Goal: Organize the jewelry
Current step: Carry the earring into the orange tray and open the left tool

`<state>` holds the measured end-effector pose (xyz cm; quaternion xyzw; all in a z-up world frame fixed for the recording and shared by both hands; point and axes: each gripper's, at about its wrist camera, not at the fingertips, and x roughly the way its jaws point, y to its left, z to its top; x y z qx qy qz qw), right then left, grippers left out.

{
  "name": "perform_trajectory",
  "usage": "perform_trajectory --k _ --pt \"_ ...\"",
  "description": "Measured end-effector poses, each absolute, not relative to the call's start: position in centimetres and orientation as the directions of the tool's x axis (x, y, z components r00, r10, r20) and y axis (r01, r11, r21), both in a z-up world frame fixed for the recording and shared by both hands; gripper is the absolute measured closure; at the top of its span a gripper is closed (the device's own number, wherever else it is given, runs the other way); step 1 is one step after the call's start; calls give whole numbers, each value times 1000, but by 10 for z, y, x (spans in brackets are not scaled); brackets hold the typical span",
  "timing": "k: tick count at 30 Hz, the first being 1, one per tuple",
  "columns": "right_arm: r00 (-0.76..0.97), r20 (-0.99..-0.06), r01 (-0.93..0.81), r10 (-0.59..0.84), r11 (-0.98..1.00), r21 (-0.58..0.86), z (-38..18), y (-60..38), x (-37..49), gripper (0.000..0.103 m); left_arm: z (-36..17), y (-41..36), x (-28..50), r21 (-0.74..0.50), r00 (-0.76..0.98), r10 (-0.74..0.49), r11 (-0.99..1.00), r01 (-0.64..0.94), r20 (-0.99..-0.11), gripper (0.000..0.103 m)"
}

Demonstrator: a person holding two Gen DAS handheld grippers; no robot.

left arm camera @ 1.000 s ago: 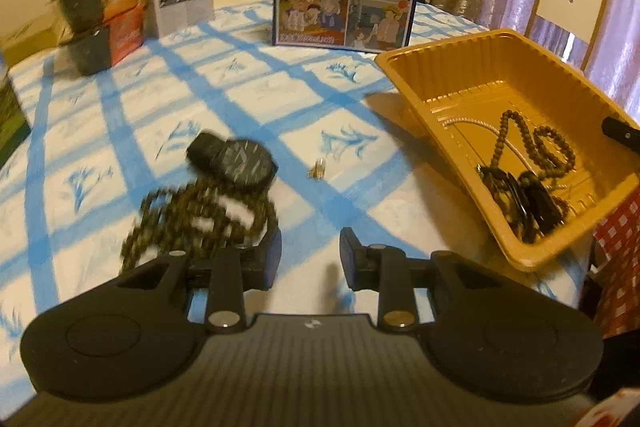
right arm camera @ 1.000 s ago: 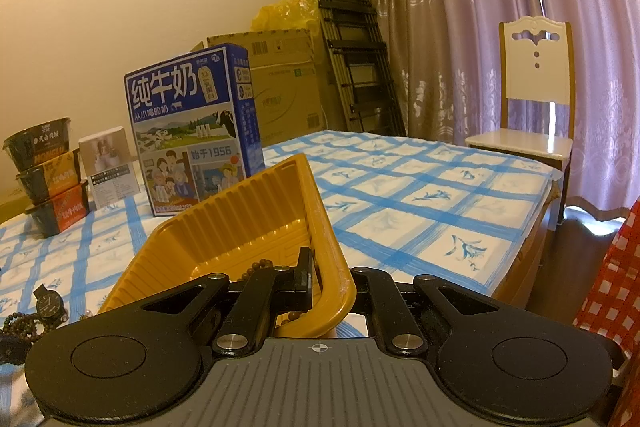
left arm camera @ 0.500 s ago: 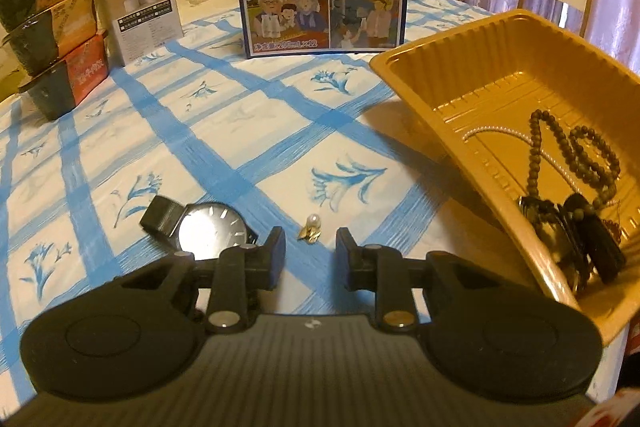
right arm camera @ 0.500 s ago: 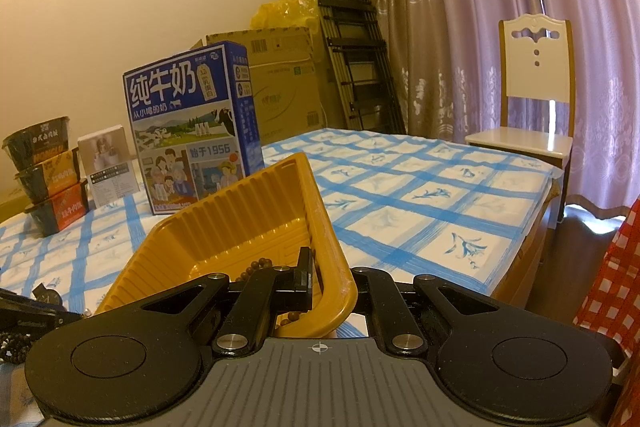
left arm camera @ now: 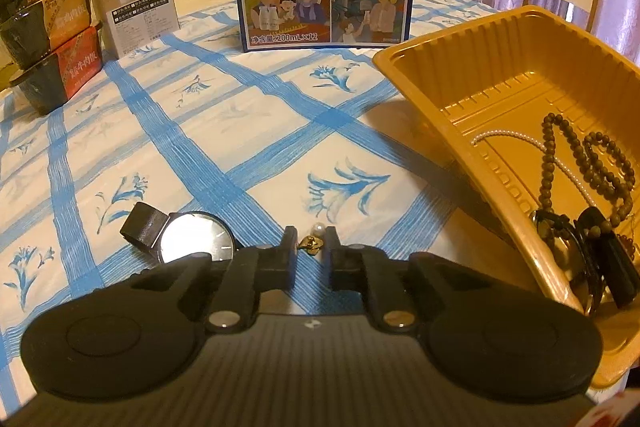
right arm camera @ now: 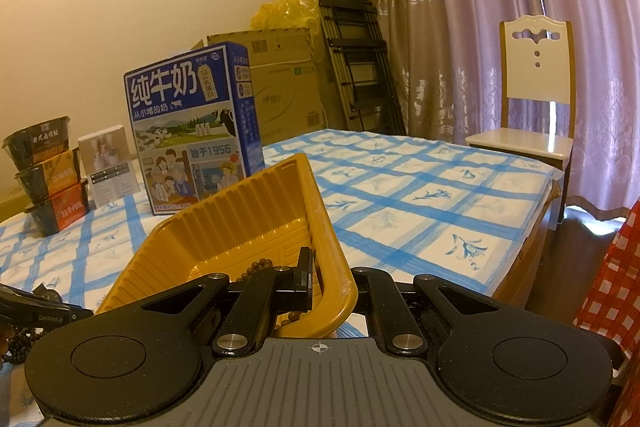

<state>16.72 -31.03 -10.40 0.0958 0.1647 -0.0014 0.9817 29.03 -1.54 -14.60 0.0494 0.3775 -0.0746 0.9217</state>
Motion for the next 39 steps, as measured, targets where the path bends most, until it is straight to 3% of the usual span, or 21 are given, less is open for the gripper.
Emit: perform_trajectory --k 7,21,39 --pt "946 -324 35 28 982 187 -104 -311 167 96 -134 -15 278 12 715 -118 985 173 -689 92" --pt "948 -318 32 25 984 174 -107 -310 164 96 -70 -65 220 -205 729 -289 957 205 -620 92" --pt "948 -316 28 29 984 174 -99 -301 166 96 -89 -146 250 -270 667 -376 927 262 -644 92"
